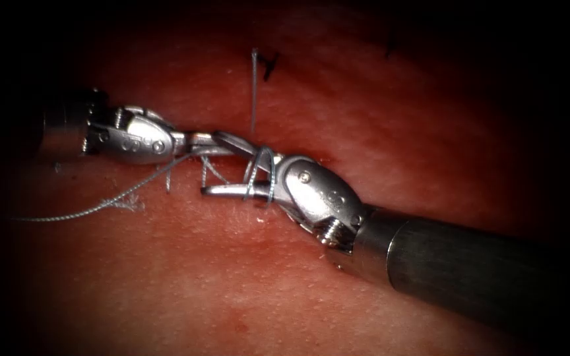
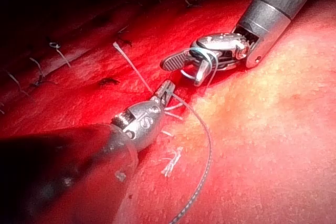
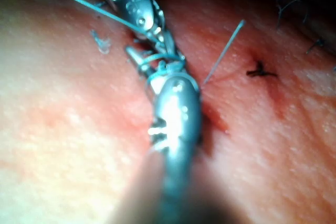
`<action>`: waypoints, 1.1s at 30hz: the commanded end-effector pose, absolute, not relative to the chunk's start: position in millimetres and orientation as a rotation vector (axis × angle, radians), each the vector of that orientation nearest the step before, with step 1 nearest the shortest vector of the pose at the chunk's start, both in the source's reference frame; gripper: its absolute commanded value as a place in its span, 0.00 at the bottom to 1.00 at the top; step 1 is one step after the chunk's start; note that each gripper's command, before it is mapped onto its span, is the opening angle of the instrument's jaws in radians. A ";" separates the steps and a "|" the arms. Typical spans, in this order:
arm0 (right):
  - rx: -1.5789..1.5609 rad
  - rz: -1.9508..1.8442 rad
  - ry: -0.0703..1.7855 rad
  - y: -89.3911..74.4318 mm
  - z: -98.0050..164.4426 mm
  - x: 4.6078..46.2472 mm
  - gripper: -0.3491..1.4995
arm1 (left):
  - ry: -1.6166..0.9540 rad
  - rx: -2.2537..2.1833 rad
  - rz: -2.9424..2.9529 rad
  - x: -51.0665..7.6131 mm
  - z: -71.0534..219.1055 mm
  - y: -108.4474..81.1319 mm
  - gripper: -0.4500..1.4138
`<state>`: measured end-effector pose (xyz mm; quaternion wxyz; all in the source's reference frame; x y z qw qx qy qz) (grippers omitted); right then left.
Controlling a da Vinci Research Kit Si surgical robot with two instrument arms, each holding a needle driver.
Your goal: Wound Closure
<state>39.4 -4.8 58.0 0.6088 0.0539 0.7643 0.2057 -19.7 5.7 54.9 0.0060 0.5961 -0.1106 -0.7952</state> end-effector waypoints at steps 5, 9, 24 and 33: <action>0.090 0.520 1.755 -4.2 58.3 40.5 0.61 | -0.357 1.881 -2.487 -19.8 54.1 4.2 0.00; 0.074 0.542 1.753 -4.1 58.4 40.5 0.61 | -0.360 1.875 -2.491 -19.8 53.1 2.5 0.00; 0.059 0.773 1.535 -4.3 58.5 39.8 0.56 | -0.365 1.870 -2.502 -21.7 50.0 -2.4 0.00; -0.013 0.870 1.368 -4.2 58.8 37.9 0.54 | -0.343 1.893 -2.511 -22.1 47.8 -1.1 0.00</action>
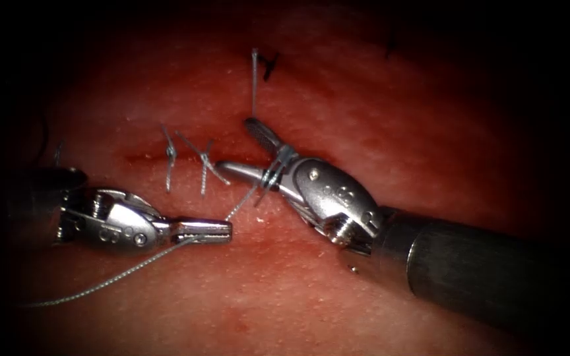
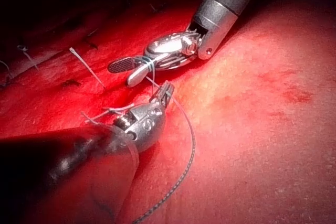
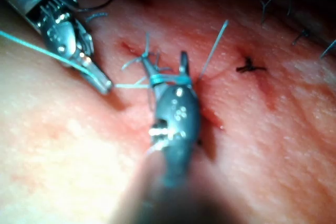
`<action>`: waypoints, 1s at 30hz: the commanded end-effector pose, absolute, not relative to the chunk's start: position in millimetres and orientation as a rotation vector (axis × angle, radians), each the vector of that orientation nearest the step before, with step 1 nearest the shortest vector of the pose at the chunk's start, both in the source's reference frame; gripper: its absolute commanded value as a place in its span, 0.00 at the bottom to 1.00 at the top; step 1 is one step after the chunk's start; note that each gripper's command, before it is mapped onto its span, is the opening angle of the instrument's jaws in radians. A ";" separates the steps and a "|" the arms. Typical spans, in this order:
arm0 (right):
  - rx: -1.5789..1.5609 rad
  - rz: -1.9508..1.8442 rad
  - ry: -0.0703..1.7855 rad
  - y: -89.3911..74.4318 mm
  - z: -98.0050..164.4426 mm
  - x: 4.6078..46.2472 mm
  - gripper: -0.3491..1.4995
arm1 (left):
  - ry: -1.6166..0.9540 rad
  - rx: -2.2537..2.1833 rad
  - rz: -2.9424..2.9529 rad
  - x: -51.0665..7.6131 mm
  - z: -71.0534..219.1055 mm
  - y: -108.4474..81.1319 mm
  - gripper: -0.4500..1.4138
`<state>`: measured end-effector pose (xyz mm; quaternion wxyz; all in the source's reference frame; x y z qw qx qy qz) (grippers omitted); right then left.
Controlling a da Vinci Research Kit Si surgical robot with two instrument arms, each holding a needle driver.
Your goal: Wound Closure
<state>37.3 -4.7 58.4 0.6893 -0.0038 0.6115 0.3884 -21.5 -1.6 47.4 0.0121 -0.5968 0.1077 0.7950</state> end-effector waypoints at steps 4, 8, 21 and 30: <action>-0.035 0.896 1.330 -3.7 59.4 37.1 0.54 | 0.340 -1.873 2.458 -22.1 47.2 0.4 0.00; -0.046 0.932 1.306 -2.8 60.1 36.7 0.52 | 0.356 -1.865 2.461 -22.4 47.1 2.0 0.00; -0.058 1.011 1.274 -0.4 62.6 36.4 0.43 | 0.370 -1.846 2.458 -22.3 48.2 4.6 0.00; -0.052 1.035 1.263 1.1 63.7 37.0 0.37 | 0.382 -1.844 2.451 -22.1 48.6 6.0 0.00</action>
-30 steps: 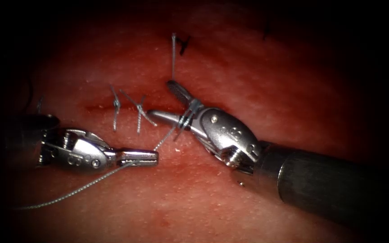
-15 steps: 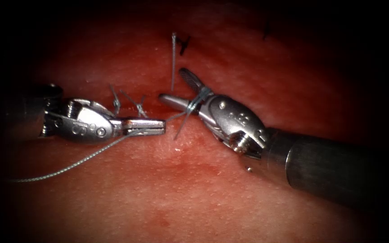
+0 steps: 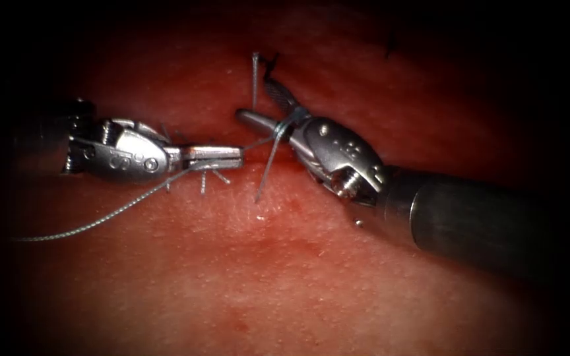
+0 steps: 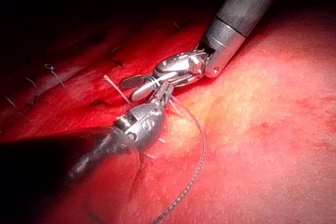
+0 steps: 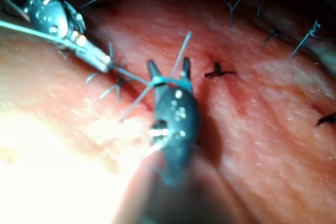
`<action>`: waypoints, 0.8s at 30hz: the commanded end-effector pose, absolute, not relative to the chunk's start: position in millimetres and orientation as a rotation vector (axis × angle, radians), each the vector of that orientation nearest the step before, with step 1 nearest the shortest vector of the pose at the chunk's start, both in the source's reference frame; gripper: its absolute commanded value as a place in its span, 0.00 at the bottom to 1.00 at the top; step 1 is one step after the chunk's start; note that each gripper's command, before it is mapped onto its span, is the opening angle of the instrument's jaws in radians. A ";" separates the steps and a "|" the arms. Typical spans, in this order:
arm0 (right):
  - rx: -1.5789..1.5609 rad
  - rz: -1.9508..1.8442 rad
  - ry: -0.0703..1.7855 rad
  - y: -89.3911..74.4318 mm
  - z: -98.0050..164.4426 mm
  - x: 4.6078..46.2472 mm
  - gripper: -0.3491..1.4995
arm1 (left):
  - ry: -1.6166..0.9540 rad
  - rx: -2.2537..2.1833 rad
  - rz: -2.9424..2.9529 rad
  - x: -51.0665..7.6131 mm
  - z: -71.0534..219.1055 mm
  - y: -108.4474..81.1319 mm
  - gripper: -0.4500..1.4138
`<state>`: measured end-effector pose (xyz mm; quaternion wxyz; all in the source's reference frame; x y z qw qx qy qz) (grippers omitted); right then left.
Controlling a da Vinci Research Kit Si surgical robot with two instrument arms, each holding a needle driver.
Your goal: Wound Closure
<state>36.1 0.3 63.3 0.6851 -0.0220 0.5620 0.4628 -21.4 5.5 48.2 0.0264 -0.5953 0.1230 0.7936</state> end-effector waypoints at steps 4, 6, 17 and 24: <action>-0.052 1.042 1.263 1.5 64.0 37.3 0.36 | 0.382 -1.843 2.451 -22.1 48.7 6.2 0.00; -0.050 1.039 1.264 1.7 64.1 37.7 0.36 | 0.385 -1.844 2.448 -22.0 48.8 6.3 0.00; -0.031 1.030 1.237 2.3 64.8 40.6 0.03 | 0.384 -1.846 2.448 -21.8 48.8 6.3 0.00; -0.089 0.974 1.185 0.5 65.0 41.0 0.00 | 0.384 -1.843 2.451 -21.4 48.8 6.3 0.00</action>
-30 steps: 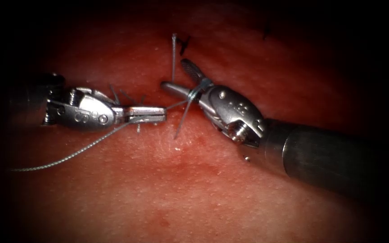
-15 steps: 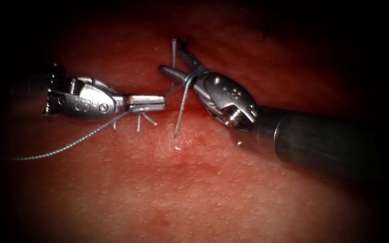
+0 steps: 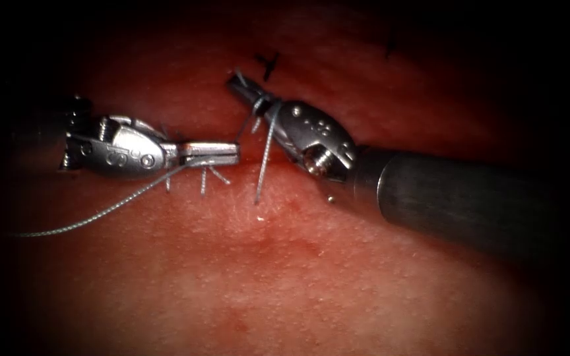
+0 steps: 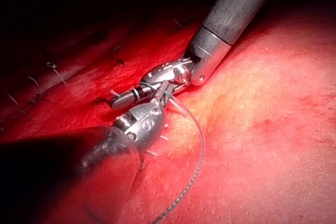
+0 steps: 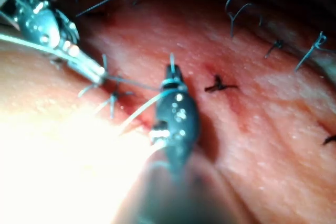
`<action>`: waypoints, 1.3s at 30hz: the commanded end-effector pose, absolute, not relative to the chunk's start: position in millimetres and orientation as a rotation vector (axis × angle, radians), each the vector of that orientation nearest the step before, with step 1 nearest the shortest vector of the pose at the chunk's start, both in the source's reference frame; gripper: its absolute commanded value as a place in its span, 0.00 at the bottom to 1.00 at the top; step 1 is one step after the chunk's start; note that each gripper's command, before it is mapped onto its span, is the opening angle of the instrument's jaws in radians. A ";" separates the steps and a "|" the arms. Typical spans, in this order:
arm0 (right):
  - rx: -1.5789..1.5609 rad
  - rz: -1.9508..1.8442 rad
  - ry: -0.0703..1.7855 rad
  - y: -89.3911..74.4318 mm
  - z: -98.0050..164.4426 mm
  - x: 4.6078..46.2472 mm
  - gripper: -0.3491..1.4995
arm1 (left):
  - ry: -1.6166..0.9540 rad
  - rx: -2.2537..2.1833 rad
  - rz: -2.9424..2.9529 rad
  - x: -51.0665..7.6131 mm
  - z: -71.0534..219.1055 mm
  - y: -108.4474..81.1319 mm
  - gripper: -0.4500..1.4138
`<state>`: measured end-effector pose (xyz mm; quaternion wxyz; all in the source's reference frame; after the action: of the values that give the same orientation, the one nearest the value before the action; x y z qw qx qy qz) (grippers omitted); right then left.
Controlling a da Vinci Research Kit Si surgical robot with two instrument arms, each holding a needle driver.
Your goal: Wound Closure
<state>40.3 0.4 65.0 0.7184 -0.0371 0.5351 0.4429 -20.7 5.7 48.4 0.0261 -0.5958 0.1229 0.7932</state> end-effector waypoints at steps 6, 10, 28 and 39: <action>-0.106 0.954 1.174 -1.8 63.2 41.2 0.00 | 0.372 -1.728 2.446 -19.9 50.0 8.1 0.00; -0.129 0.935 1.160 -3.3 62.0 40.9 0.00 | 0.383 -1.582 2.460 -17.9 52.2 11.4 0.00; -0.184 0.954 1.083 -8.5 58.1 39.5 0.00 | 0.494 -1.250 2.548 -15.5 60.2 26.7 0.00; -0.164 0.934 1.046 -12.9 55.4 38.8 0.00 | 0.545 -1.205 2.522 -15.8 61.6 32.6 0.00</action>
<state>38.0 -13.1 55.0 0.7622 -0.0754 0.4791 0.4289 -15.2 32.1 61.4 0.1478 -0.4174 0.1874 0.8768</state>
